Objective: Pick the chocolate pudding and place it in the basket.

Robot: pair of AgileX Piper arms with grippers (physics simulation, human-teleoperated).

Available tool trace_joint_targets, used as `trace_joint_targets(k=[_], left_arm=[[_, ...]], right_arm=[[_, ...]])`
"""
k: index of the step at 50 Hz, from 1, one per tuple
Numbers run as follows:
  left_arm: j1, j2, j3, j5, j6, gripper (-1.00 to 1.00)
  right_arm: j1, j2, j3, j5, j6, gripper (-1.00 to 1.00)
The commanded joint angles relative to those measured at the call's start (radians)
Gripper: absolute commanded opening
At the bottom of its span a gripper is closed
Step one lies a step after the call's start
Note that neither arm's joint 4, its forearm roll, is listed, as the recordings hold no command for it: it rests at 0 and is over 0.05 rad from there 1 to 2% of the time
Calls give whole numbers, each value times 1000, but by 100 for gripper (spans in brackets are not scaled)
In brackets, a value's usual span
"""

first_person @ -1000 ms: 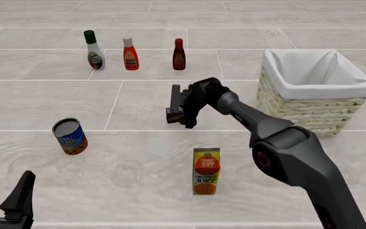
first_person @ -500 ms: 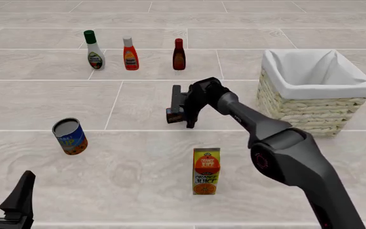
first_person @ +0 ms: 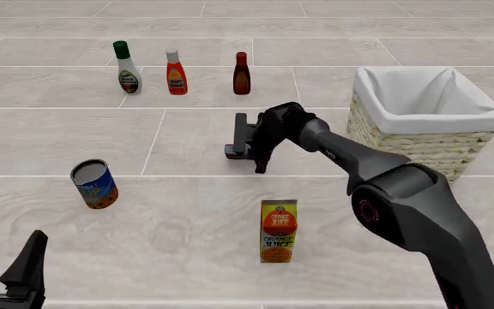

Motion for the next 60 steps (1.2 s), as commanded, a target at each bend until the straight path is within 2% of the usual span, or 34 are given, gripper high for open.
trace_joint_targets(k=[1, 21, 24, 29, 38, 40, 41, 46, 58, 60], left_arm=[[0, 0, 1, 0, 0, 100], [0, 1, 1, 0, -1, 100], [0, 0, 1, 0, -1, 100], [0, 0, 1, 0, -1, 100], [0, 0, 1, 0, -1, 100], [0, 1, 1, 0, 0, 100], [0, 1, 1, 0, 0, 100], [0, 0, 1, 0, -1, 100], [0, 0, 1, 0, -1, 100], [0, 0, 1, 0, -1, 100]], right_arm=[[-6, -99, 126, -55, 11, -100], [-21, -303, 356, -128, 4, -100], [-38, -314, 343, -127, 26, -100], [-42, -370, 386, -143, 50, -100], [-45, -463, 422, -153, 132, -100], [-42, -479, 438, -156, 133, -100], [-41, -498, 427, -158, 169, -100], [-38, -528, 421, -141, 216, -100], [-39, -628, 492, -127, 253, -100], [-27, -648, 490, -114, 284, -100]])
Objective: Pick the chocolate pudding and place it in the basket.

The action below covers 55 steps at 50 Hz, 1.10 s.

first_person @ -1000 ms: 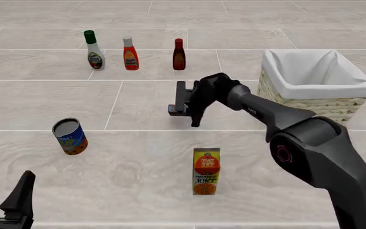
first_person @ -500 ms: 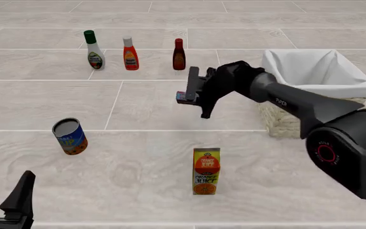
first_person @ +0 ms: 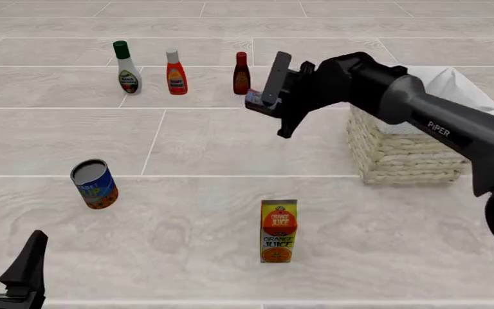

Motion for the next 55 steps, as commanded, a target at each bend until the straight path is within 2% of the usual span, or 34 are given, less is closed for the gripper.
trace_joint_targets(k=[1, 4, 20, 21, 24, 25, 28, 34, 44, 49, 50, 55], left_arm=[[0, 0, 1, 0, -1, 100], [0, 0, 1, 0, -1, 100], [0, 0, 1, 0, -1, 100], [0, 0, 1, 0, -1, 100], [0, 0, 1, 0, -1, 100], [0, 0, 1, 0, -1, 100], [0, 0, 1, 0, -1, 100], [0, 0, 1, 0, 0, 100], [0, 0, 1, 0, -1, 100], [0, 0, 1, 0, 0, 100], [0, 0, 1, 0, -1, 100], [0, 0, 1, 0, -1, 100]], right_arm=[[5, -95, 25, 21, 107, -100], [0, -115, 45, 16, 96, -100], [-14, -223, 102, 34, 143, -100], [-8, -227, 83, 51, 175, -100], [-8, -239, 77, 68, 188, -100], [-12, -238, 59, 80, 213, -100], [-9, -254, 43, 106, 244, -100], [-22, -285, 36, 126, 264, -100], [-51, -320, -37, 201, 374, -100], [-78, -343, -38, 216, 385, -100], [-92, -350, -47, 223, 406, -100], [-128, -377, -52, 241, 432, -100]])
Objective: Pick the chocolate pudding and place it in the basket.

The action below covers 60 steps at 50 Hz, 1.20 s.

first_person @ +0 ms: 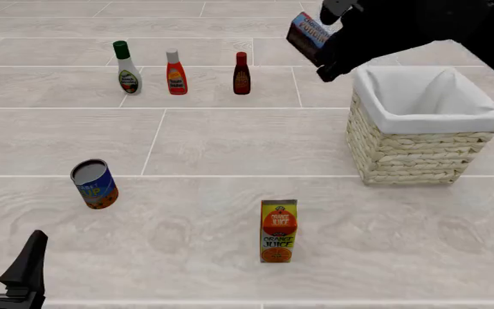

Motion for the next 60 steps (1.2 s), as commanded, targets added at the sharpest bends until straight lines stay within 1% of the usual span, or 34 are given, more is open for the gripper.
trace_joint_targets(k=[1, 2, 5, 8, 9, 10, 11, 14, 16, 22, 23, 25, 26, 29, 38, 45, 49, 52, 60], left_arm=[[0, 0, 1, 0, -1, 100], [0, 0, 1, 0, -1, 100], [0, 0, 1, 0, -1, 100], [0, 0, 1, 0, 0, 100], [0, 0, 1, 0, -1, 100], [0, 0, 1, 0, -1, 100], [0, 0, 1, 0, 0, 100], [0, 0, 1, 0, -1, 100], [0, 0, 1, 0, -1, 100], [0, 0, 1, 0, -1, 100], [0, 0, 1, 0, -1, 100], [0, 1, 1, 0, 0, 100], [0, 0, 1, 0, -1, 100], [0, 0, 1, 0, -1, 100], [0, 0, 1, 0, 0, 100], [0, 0, 1, 0, -1, 100], [0, 0, 1, 0, -1, 100], [0, 0, 1, 0, -1, 100], [0, 0, 1, 0, -1, 100]], right_arm=[[-62, -53, -24, 43, 82, -100], [-60, -60, -19, 43, 77, -100], [-79, -70, -41, 69, 108, -100], [-95, -89, -36, 79, 106, -100], [-69, -103, -15, 76, 96, -100], [-74, -114, 2, 77, 94, -100], [-88, -121, 2, 75, 98, -100], [-95, -132, 8, 78, 99, -100], [-128, -148, 5, 92, 112, -100], [-165, -176, 13, 111, 125, -100], [-174, -180, 13, 121, 134, -100], [-173, -185, 15, 122, 134, -100], [-192, -191, 7, 133, 143, -100], [-193, -194, 0, 144, 151, -100], [-250, -186, -46, 170, 190, -100], [-289, -185, -51, 187, 217, -100], [-297, -187, -45, 191, 218, -100], [-319, -182, -54, 198, 227, -100], [-355, -171, -79, 226, 261, -100]])
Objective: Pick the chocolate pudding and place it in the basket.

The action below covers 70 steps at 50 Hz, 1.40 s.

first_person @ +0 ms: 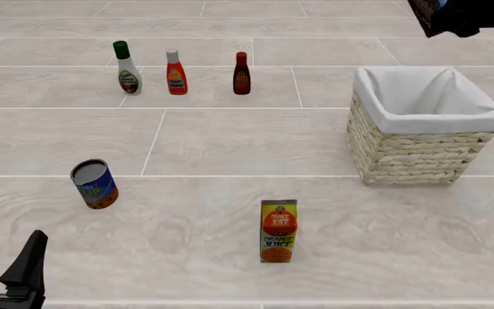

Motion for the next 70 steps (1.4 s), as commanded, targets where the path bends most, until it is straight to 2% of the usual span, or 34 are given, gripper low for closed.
trace_joint_targets(k=[1, 20, 27, 35, 40, 53, 70], left_arm=[[0, 0, 1, 0, -1, 100], [0, 0, 1, 0, -1, 100], [0, 0, 1, 0, -1, 100], [0, 0, 1, 0, -1, 100], [0, 0, 1, 0, -1, 100], [0, 0, 1, 0, -1, 100], [0, 0, 1, 0, 0, 100]], right_arm=[[-57, 9, -24, 28, 54, -100], [-118, 25, -46, 42, 52, -100], [-112, 38, -51, 50, 56, -100], [-124, 65, -91, 76, 40, -100], [-160, 94, -114, 87, 20, -100], [-167, 133, -116, 62, 24, -100], [-172, 231, -226, 82, 25, -100]])
